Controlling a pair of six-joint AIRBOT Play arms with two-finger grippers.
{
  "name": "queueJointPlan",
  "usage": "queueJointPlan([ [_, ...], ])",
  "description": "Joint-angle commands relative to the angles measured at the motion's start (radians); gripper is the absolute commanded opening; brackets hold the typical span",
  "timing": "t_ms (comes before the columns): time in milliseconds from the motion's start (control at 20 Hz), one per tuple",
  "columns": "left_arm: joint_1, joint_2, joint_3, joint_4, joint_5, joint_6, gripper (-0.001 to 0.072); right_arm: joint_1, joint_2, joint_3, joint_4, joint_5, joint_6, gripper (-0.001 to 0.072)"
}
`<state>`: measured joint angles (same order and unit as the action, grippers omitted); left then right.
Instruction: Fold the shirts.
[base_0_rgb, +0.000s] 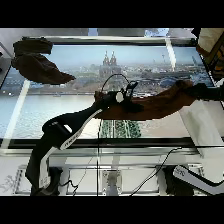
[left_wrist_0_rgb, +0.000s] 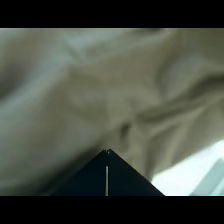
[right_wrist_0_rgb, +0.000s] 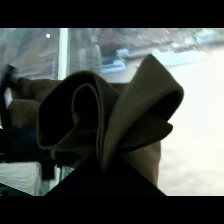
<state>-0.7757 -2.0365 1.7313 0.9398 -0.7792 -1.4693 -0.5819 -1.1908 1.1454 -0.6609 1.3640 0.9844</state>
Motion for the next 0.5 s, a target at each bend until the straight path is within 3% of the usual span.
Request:
queueJointPlan([
  [0,-0.030,-0.036,0.011,0.002,-0.088,-0.001,0.0018,0.126,0.051,0.001,0.082,-0.059,-0.018,0.0025],
  [250,0.008,-0.029,0.164,0.063,-0.176,0.016,0.0019,0.330,0.113,0.001,0.115,-0.134,-0.016,0.0024],
  [450,0.103,0.047,0.354,0.584,-0.446,-0.037,0.0019,0.473,0.124,0.000,0.114,-0.235,-0.012,0.0024],
])
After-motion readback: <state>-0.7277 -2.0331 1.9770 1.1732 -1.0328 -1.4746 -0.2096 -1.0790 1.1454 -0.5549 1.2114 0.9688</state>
